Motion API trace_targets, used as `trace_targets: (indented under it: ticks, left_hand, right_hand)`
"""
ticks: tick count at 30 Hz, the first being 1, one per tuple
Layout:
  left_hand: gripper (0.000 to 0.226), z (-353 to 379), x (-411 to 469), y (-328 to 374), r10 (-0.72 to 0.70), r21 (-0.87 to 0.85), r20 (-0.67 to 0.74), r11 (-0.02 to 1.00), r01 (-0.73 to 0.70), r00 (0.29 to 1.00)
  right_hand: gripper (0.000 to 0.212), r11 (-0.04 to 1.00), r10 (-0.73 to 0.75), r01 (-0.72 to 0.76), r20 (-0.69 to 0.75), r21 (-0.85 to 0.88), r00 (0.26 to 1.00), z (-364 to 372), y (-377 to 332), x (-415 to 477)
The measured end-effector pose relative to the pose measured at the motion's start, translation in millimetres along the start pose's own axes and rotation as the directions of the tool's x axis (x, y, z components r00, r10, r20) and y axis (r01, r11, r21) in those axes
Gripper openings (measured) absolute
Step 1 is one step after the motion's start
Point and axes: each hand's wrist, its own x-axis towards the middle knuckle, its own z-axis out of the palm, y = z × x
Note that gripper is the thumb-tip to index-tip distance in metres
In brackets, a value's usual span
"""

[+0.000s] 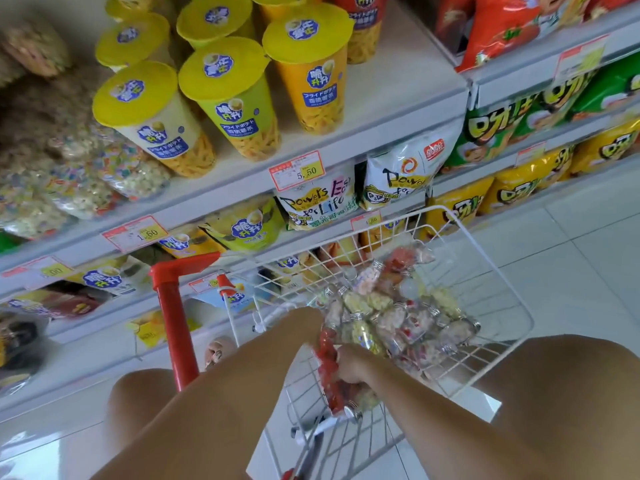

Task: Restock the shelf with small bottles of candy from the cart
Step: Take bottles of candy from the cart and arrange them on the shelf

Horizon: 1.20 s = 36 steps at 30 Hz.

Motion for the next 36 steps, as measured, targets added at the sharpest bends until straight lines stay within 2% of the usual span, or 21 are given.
trace_targets:
  ticks: [4,7,8,9,11,14,16,17,19,21,23,25,27,28,29,31,33,34,35,36]
  left_hand:
    - [0.035,-15,-8,-11,0.0,0.012,-0.037,1.0,0.001,0.999]
    - [0.019,-36,-28,-28,0.016,-0.084,-0.202,0.996,-0.034,0.979]
    - [0.024,-40,-35,-37,0.018,-0.125,-0.249,0.991,-0.051,0.968]
    - [0.03,-42,-41,-45,0.028,-0.138,-0.274,0.988,-0.068,0.961]
    - [0.026,-40,-58,-57,0.059,-0.18,-0.323,0.976,-0.122,0.944]
    - [0.037,-34,-84,-69,0.061,-0.238,-0.434,0.955,-0.18,0.899]
    - [0.026,-28,-100,-74,0.042,-0.306,-0.496,0.926,-0.22,0.867]
    - [0.023,-24,-109,-76,0.013,-0.37,-0.521,0.898,-0.24,0.853]
    - [0.022,-17,-127,-81,-0.055,-0.501,-0.565,0.816,-0.289,0.823]
    - [0.024,-11,-146,-88,-0.128,-0.571,-0.629,0.745,-0.345,0.767]
    - [0.02,-9,-169,-94,-0.185,-0.612,-0.687,0.668,-0.422,0.703]
    - [0.013,-9,-193,-99,-0.237,-0.624,-0.73,0.612,-0.485,0.641]
    - [0.016,-7,-213,-104,-0.297,-0.619,-0.765,0.583,-0.526,0.572]
    - [0.02,-6,-222,-105,-0.339,-0.634,-0.766,0.532,-0.561,0.546]
    - [0.022,-5,-231,-106,-0.379,-0.652,-0.758,0.421,-0.631,0.531]
    - [0.023,-4,-246,-104,-0.407,-0.615,-0.729,0.035,-0.788,0.551]
    - [0.029,-7,-267,-101,-0.378,-0.49,-0.705,-0.353,-0.797,0.6]
    - [0.034,-10,-278,-102,-0.356,-0.431,-0.703,-0.476,-0.767,0.616]
    - [0.038,-13,-288,-103,-0.346,-0.391,-0.699,-0.548,-0.74,0.626]
    - [0.042,-16,-298,-104,-0.345,-0.367,-0.7,-0.577,-0.73,0.625]
  right_hand:
    - [0.035,0.993,-0.004,-0.002,-0.045,-0.119,0.999,13,1,9]
    - [0.024,0.987,0.018,-0.022,-0.029,-0.161,0.999,20,-5,8]
    - [0.023,0.988,0.021,-0.025,-0.026,-0.154,0.999,22,-7,8]
    - [0.027,0.989,0.03,-0.034,-0.029,-0.141,0.999,25,-8,9]
    - [0.032,0.992,0.053,-0.056,-0.026,-0.111,0.998,31,-11,9]
    - [0.034,0.996,0.071,-0.068,0.033,-0.06,0.997,41,-15,6]
    - [0.039,0.997,0.07,-0.068,0.078,-0.026,0.995,46,-18,-2]
    - [0.042,0.998,0.063,-0.063,0.058,-0.006,0.996,47,-19,-4]
    - [0.042,0.988,0.022,-0.017,-0.028,0.151,0.999,46,-23,-10]
    - [0.033,0.934,-0.069,0.106,-0.119,0.34,0.99,38,-30,-19]
    - [0.025,0.828,-0.172,0.223,-0.145,0.515,0.974,20,-42,-38]
    - [0.021,0.625,-0.25,0.281,-0.155,0.728,0.956,-4,-60,-68]
    - [0.026,0.426,-0.358,0.339,-0.187,0.839,0.915,-29,-75,-93]
    - [0.032,0.37,-0.408,0.385,-0.224,0.846,0.885,-40,-82,-106]
    - [0.038,0.311,-0.446,0.435,-0.274,0.845,0.852,-51,-88,-117]
    - [0.04,0.199,-0.507,0.49,-0.338,0.849,0.792,-70,-104,-146]
    - [0.037,0.16,-0.563,0.535,-0.369,0.829,0.739,-83,-120,-178]
    - [0.037,0.183,-0.582,0.578,-0.386,0.795,0.716,-87,-128,-196]
    - [0.036,0.212,-0.609,0.637,-0.41,0.741,0.679,-89,-136,-213]
    - [0.035,0.242,-0.638,0.702,-0.435,0.67,0.635,-90,-143,-227]
